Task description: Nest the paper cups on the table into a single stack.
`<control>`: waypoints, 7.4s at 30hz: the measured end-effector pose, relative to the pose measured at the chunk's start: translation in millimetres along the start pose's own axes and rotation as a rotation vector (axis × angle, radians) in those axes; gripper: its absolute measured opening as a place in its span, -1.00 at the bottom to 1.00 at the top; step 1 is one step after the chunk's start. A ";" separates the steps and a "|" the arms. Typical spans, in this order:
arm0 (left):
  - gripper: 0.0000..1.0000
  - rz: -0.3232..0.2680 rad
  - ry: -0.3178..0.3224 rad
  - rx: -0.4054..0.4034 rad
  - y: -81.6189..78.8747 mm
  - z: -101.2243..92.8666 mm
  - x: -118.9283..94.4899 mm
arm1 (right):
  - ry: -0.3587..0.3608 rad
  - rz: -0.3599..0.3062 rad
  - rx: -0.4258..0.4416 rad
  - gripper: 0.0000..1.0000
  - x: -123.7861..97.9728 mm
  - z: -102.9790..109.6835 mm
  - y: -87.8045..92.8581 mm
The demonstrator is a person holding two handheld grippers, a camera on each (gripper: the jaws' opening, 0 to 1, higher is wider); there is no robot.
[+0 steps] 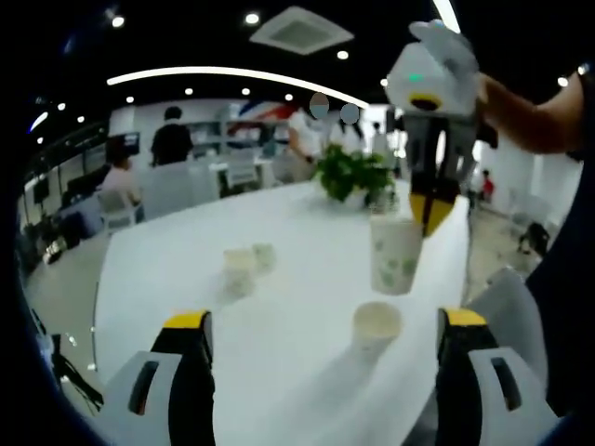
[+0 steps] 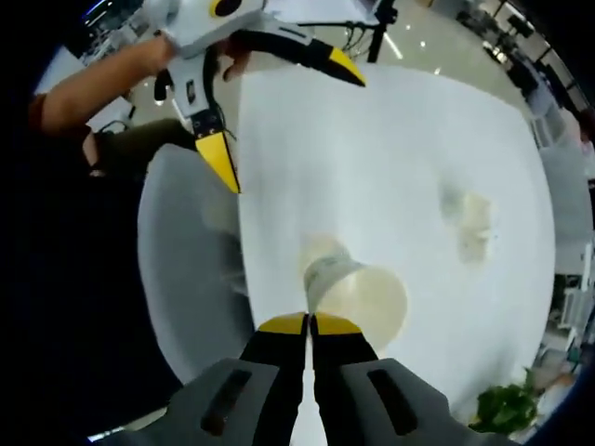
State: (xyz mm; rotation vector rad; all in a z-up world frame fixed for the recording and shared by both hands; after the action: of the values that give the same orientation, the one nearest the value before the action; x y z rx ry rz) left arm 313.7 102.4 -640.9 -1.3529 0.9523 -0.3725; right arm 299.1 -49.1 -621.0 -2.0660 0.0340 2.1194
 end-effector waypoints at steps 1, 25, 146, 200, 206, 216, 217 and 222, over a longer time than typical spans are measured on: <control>0.98 0.000 0.000 -0.001 0.5 0.0 0.1 | -0.002 0.004 0.001 -1.00 2.7 0.5 0.1; 0.98 -0.006 -0.008 -0.024 8.5 2.6 -2.2 | -0.013 0.006 0.053 -1.00 45.6 -3.0 -2.5; 0.98 -0.138 -0.152 0.013 7.8 40.3 37.3 | 0.496 -1.094 0.538 1.00 20.0 -69.5 178.8; 0.70 -0.162 -0.183 -0.022 15.6 149.1 252.3 | 0.465 -1.077 0.641 1.00 48.0 -71.4 185.1; 0.59 -0.116 -0.195 -0.016 33.1 159.5 269.1 | 0.470 -1.076 0.650 1.00 46.4 -72.1 187.6; 0.25 -0.125 -0.191 -0.014 28.0 162.0 277.9 | 0.462 -1.071 0.672 1.00 51.1 -75.8 189.1; 0.19 -0.126 -0.191 -0.013 27.7 162.5 278.2 | 0.458 -1.071 0.672 1.00 51.4 -75.9 188.5; -0.08 -0.104 -0.194 0.015 29.7 162.3 277.9 | 0.447 -1.103 0.711 0.98 47.8 -78.2 189.0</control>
State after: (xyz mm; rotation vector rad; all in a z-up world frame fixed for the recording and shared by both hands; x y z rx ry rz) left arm 591.9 14.6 -780.0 -1.4011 0.7195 -0.3202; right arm 348.1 -240.6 -691.8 -1.4895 -0.2085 0.8051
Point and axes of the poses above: the point that each gripper's makers call its tool centre point, and the gripper's own axes: x roughly forward along the fingers, z roughly to its left, y roughly out of its underside, the point moved 3 cm from there along -x, roughly backward along the fingers, and after that the axes turned 1 degree about -z, right-handed, at the moved point
